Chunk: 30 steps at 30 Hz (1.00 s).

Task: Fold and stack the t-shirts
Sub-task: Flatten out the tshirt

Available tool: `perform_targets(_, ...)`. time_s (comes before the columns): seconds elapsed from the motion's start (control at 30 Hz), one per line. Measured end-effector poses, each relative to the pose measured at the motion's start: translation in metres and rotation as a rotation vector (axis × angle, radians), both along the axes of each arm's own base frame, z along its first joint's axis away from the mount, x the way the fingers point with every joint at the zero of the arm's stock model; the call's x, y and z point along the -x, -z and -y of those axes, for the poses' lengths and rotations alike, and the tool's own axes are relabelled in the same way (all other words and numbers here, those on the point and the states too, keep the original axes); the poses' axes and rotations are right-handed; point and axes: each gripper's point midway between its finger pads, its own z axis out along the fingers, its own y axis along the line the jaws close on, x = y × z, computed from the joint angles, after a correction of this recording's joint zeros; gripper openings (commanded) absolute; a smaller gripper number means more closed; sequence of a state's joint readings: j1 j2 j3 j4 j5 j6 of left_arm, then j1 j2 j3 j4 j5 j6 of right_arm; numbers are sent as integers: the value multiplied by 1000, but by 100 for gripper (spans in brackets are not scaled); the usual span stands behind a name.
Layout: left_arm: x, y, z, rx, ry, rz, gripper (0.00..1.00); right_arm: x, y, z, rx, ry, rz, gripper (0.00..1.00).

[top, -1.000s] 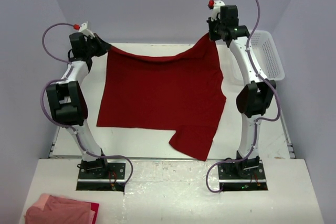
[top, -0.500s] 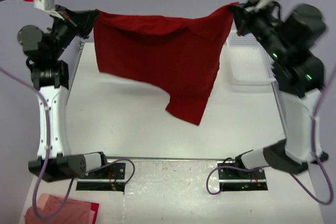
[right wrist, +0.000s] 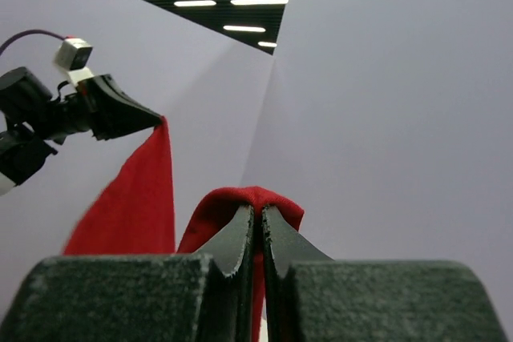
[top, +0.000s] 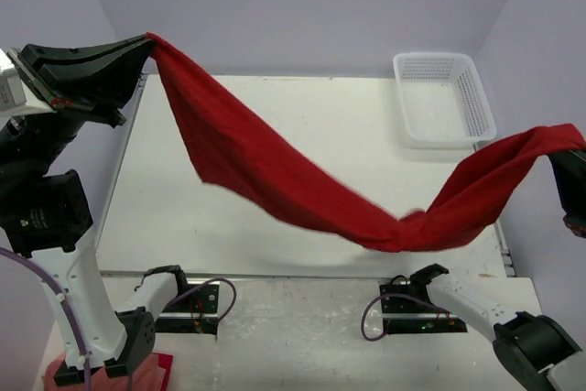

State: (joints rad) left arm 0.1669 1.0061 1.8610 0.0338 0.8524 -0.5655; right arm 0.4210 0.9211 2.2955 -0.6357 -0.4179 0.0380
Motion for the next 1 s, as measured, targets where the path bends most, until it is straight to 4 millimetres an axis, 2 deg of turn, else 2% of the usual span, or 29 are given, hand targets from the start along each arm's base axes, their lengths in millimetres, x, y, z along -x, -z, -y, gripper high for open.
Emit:
perform_targets(0.07, -14, 4, -3, 6, -1, -30, 0, -9, 1, -8, 23, -18, -11, 0)
perform_targets(0.13, -39, 9, -8, 21, -8, -78, 0, -29, -1, -18, 39, -19, -30, 0)
perform_targets(0.2, -74, 16, -17, 48, -38, -135, 0, -61, 0, -30, 65, 0, -61, 0)
perform_targets(0.27, -118, 27, -29, 72, -70, -200, 0, -101, 1, -43, 89, 28, -95, 0)
perform_targets(0.37, -199, 53, -51, 113, -135, -302, 0, -193, 8, -64, 123, 107, -167, 0)
perform_targets(0.43, -259, 82, -67, 137, -179, -381, 0, -267, 29, -75, 148, 149, -242, 0)
perform_targets(0.5, -323, 119, -83, 156, -212, -468, 0, -333, 55, -80, 164, 187, -313, 0)
perform_targets(0.53, -354, 139, -90, 167, -228, -507, 0, -377, 77, -84, 176, 204, -363, 0)
perform_targets(0.6, -406, 180, -104, 184, -252, -574, 0, -444, 120, -89, 182, 218, -448, 0)
perform_targets(0.67, -445, 216, -116, 200, -265, -624, 0, -497, 168, -91, 180, 222, -547, 0)
perform_targets(0.73, -470, 240, -126, 221, -269, -653, 0, -526, 204, -86, 171, 228, -632, 0)
perform_targets(0.8, -477, 250, -134, 243, -272, -671, 0, -535, 218, -77, 153, 235, -680, 0)
perform_targets(0.83, -477, 249, -139, 251, -275, -666, 0, -534, 212, -71, 139, 240, -673, 0)
perform_targets(0.9, -466, 223, -145, 260, -278, -594, 0, -524, 188, -62, 113, 247, -623, 0)
perform_targets(0.93, -457, 209, -147, 261, -279, -562, 0, -515, 174, -57, 103, 251, -595, 0)
perform_targets(1.0, -429, 169, -149, 256, -284, -476, 0, -487, 137, -50, 82, 252, -519, 0)
